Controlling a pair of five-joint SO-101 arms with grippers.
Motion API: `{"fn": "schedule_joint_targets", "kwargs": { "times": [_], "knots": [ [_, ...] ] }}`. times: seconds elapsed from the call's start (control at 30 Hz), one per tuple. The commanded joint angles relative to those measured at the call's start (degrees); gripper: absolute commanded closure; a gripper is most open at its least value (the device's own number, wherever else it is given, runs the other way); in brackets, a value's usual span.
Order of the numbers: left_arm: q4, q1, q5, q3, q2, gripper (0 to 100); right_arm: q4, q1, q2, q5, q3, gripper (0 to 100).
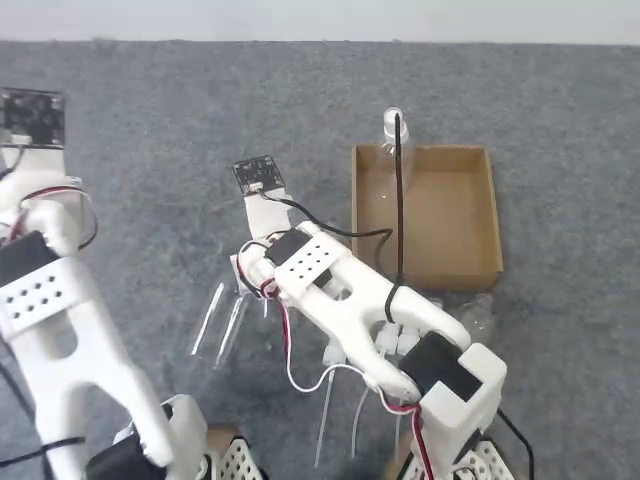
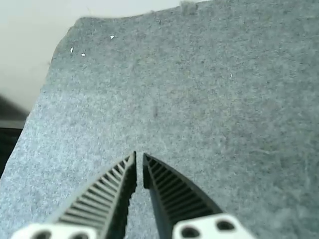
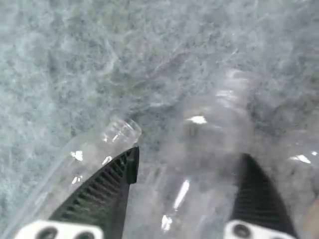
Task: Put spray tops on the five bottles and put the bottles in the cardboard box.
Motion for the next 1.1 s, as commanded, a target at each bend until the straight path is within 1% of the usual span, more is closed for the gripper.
{"fn": "schedule_joint_targets", "kwargs": {
  "times": [0.0, 0.23, 0.3, 0.37, 0.5, 0.57, 0.7, 0.83, 0.97, 1.07],
  "knots": [
    [-1.1, 0.0, -0.5, -0.6, -0.8, 99, -0.8, -0.5, -0.7, -0.9, -0.5, 85.7],
    [-1.0, 0.0, -0.5, -0.6, -0.8, 99, -1.8, -0.5, -1.3, -0.4, -0.5, 91.8],
    [-1.0, 0.0, -0.5, -0.6, -0.7, 99, -1.7, -0.5, -1.4, -0.4, -0.6, 91.5],
    [-1.0, -0.1, -0.5, -0.6, -0.8, 99, -1.7, -0.5, -0.7, -0.4, -0.6, 87.1],
    [-1.0, -0.1, -0.5, -0.6, -1.0, 99, -1.7, -0.6, 1.4, -0.4, -0.5, 74.0],
    [-1.0, -0.1, -0.5, -0.6, -1.0, 99, -1.7, -0.6, 3.1, -0.4, -0.7, 72.0],
    [-1.0, -0.2, -0.5, -0.6, -1.0, 99, -1.7, -0.6, 4.5, -0.4, -1.3, 76.1],
    [-1.0, -0.2, -0.5, -0.6, -1.0, 99, -0.6, -0.3, 4.4, -0.4, -3.6, 86.8],
    [-1.0, -0.2, -0.5, -0.6, -0.6, 99, 6.8, -0.2, 3.4, -0.3, -9.1, 95.3],
    [-0.8, -0.2, -0.5, -0.6, -0.5, 99, 13.1, -0.2, 0.5, 4.0, -13.4, 96.2]
  ]
}}
